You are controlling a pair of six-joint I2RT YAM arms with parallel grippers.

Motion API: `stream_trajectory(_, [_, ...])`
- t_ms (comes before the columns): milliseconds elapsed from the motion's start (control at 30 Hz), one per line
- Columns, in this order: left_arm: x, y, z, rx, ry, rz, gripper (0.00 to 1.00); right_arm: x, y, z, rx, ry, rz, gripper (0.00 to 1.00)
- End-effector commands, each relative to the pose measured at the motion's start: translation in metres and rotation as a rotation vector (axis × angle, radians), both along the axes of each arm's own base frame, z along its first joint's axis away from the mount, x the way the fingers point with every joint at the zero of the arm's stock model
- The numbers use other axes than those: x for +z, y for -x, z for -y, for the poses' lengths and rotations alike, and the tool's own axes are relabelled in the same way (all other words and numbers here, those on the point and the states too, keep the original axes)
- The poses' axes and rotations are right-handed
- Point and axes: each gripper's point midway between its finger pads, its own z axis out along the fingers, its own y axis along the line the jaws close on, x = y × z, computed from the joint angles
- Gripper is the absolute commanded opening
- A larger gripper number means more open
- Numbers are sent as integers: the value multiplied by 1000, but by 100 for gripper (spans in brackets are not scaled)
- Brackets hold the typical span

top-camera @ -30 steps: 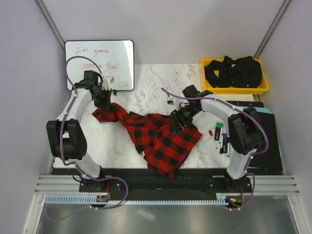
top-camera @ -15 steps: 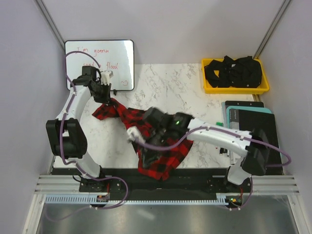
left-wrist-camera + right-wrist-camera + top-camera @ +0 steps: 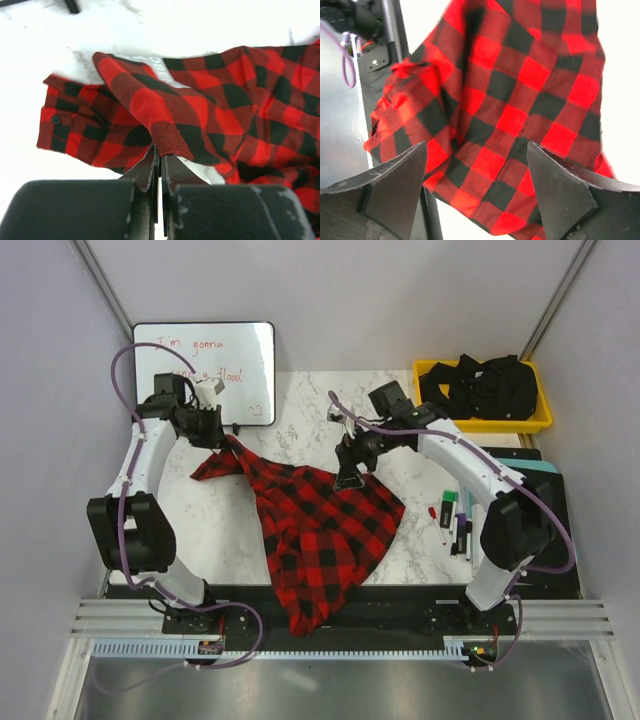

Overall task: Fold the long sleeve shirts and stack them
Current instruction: Flatten the shirt out

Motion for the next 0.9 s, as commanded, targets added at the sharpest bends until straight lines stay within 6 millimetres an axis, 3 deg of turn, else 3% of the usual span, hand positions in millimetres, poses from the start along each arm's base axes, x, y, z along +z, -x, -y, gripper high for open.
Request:
stream_trajectory(0, [38, -5, 22, -101, 106, 131, 2, -74, 0, -1, -111, 105, -238, 85])
stream_trajectory(100, [45, -1, 29, -170, 97, 171, 2, -104, -48, 15, -260, 117, -253, 81])
stream_trajectory(200, [42, 7, 34, -234, 62, 192, 3, -97, -106, 5, -282, 108, -123, 80])
stream_trajectory(300, [33, 12, 37, -283, 29, 195, 3, -102, -136, -12, -262, 78, -103, 83])
stream_trajectory(400, [26, 12, 35, -284, 12, 183, 3, -119, -143, -28, -196, 63, -98, 85])
stream_trajectory(667, [29, 8, 39, -325, 22, 213, 3, -153, -127, -77, -90, 42, -93, 85])
stream_trajectory(833, [27, 9, 40, -346, 15, 234, 3, -175, -136, -90, -131, 40, -117, 82])
stream_trajectory(867, [25, 9, 39, -352, 7, 236, 3, -183, -137, -91, -136, 47, -128, 77])
